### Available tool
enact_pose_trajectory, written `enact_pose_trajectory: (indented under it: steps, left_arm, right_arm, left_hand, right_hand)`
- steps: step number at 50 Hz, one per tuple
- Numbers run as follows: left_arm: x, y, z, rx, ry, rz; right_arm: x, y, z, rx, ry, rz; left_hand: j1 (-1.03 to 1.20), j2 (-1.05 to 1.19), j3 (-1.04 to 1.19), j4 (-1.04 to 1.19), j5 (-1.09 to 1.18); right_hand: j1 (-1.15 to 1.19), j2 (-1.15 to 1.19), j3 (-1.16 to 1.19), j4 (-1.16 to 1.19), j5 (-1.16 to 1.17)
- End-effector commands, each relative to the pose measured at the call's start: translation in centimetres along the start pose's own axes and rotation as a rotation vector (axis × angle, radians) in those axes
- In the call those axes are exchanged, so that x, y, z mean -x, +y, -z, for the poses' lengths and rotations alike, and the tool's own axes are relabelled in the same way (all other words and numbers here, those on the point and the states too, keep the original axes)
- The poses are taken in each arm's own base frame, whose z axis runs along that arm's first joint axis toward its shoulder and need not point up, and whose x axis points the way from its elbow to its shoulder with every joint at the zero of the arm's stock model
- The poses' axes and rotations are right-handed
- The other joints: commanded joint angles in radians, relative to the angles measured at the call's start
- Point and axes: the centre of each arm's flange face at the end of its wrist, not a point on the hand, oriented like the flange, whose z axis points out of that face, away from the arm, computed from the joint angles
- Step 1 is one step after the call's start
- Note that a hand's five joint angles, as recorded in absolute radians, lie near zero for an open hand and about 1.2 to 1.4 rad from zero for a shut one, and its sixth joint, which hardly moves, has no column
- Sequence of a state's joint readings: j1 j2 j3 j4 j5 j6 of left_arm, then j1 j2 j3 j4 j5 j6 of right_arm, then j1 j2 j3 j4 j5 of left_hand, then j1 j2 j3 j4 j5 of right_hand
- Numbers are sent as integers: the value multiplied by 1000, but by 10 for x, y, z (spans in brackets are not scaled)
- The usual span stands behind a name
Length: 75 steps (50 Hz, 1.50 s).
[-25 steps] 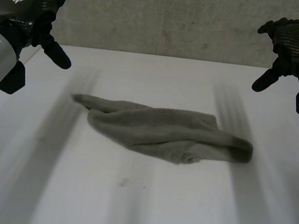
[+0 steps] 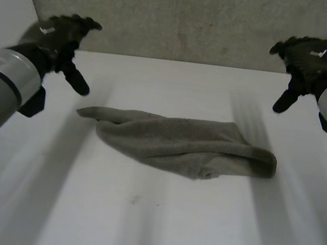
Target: Fold the towel.
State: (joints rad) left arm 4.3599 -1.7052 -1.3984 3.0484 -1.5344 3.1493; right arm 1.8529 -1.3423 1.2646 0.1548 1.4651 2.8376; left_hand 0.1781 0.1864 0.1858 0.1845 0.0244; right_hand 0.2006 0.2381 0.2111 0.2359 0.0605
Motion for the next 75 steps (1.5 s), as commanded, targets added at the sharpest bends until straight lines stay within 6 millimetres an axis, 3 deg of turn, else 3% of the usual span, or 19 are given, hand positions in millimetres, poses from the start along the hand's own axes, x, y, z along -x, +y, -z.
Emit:
enact_pose_trajectory:
  steps: [1,5,6,8,16,24,30,39,49,62,65,67,68,70,73,75]
  left_arm:
    - [-6,56,-29,158,65,-50]
    - [-16,87,-43,220,117,-136]
    - [-16,87,-43,220,117,-136]
    - [-26,105,-51,225,156,-184]
    - [-42,142,-63,233,234,-256]
    - [-55,164,-69,259,278,-275]
    - [-58,173,-72,271,308,-272]
    - [-58,177,-78,265,309,-272]
    - [-59,184,-80,275,312,-273]
    - [-59,185,-81,278,313,-275]
    - [-59,187,-81,284,318,-297]
    - [-58,190,-81,284,319,-332]
    - [-58,190,-81,284,319,-332]
    - [-57,190,-81,275,316,-367]
    - [-58,188,-83,264,316,-380]
    - [-58,177,-93,187,301,-406]
  right_arm:
    - [12,34,-4,168,-84,169]
    - [22,58,-7,248,-128,159]
    - [22,58,-7,249,-128,159]
    - [28,77,-7,300,-155,142]
    - [40,124,-15,368,-172,43]
    - [45,145,-26,296,-139,32]
    - [48,157,-31,300,-138,35]
    - [50,164,-33,315,-141,39]
    - [49,164,-34,313,-138,36]
    - [49,162,-35,303,-137,41]
    - [50,161,-36,300,-137,43]
    - [50,161,-38,296,-138,47]
    - [50,161,-38,296,-138,47]
    - [51,162,-42,289,-140,56]
    - [50,159,-52,264,-133,75]
    - [49,156,-59,243,-128,92]
  left_hand:
    - [41,33,34,35,20]
    - [41,33,34,35,20]
    - [41,33,34,35,20]
    - [62,53,54,55,41]
    - [141,133,133,134,120]
    - [229,221,221,223,208]
    - [264,256,257,258,244]
    - [493,485,486,487,472]
    - [532,523,524,525,511]
    - [596,588,588,590,575]
    - [717,708,709,710,696]
    - [985,977,977,979,964]
    - [987,978,979,980,966]
    - [1217,1209,1210,1211,1197]
    - [1218,1210,1210,1212,1197]
    - [1218,1210,1210,1212,1197]
  right_hand:
    - [-26,-64,-37,-61,-60]
    - [-26,-64,-37,-61,-60]
    - [-26,-64,-37,-61,-60]
    - [-26,-64,-37,-61,-60]
    - [4,-33,-6,-31,-30]
    - [392,354,381,356,357]
    - [457,419,446,421,422]
    - [609,572,599,574,575]
    - [911,874,901,876,877]
    - [944,907,934,909,910]
    - [1035,998,1025,1000,1001]
    - [1195,1157,1184,1160,1160]
    - [1196,1158,1185,1160,1161]
    - [1196,1158,1185,1160,1161]
    - [1196,1158,1185,1160,1161]
    - [1196,1158,1185,1160,1161]
